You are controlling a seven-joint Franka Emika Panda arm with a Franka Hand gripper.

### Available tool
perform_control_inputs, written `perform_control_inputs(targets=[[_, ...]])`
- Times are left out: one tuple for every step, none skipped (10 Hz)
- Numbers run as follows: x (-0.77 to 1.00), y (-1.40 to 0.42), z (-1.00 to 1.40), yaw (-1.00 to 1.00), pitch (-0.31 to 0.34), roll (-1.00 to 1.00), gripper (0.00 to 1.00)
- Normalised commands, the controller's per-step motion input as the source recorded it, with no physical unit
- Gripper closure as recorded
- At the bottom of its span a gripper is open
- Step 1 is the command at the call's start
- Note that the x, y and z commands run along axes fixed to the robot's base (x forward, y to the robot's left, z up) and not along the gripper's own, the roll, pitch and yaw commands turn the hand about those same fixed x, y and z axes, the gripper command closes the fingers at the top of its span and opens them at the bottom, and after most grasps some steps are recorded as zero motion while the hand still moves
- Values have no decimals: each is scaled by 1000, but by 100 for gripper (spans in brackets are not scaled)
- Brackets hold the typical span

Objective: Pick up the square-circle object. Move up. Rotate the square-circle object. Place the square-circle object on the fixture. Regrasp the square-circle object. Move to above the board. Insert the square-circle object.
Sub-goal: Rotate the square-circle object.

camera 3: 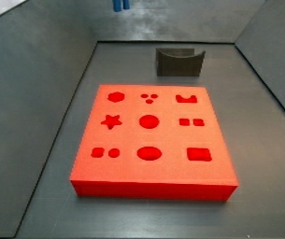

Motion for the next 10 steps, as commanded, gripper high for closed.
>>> perform_control_inputs(targets=[[3, 9, 2, -1000, 46, -56, 100], [3, 11, 2, -1000, 51, -61, 100], [5, 12, 3, -1000, 59, -72, 100], [6, 13, 4, -1000, 67, -82, 100], [8, 14, 5, -1000, 83, -101, 100], [9, 14, 6, -1000, 94, -115, 100], [11, 15, 8, -893, 113, -141, 100], [13, 15, 10, -666, 111, -141, 100], [16, 16, 12, -458, 108, -141, 100], [19, 16, 13, -305, 106, -140, 100]])
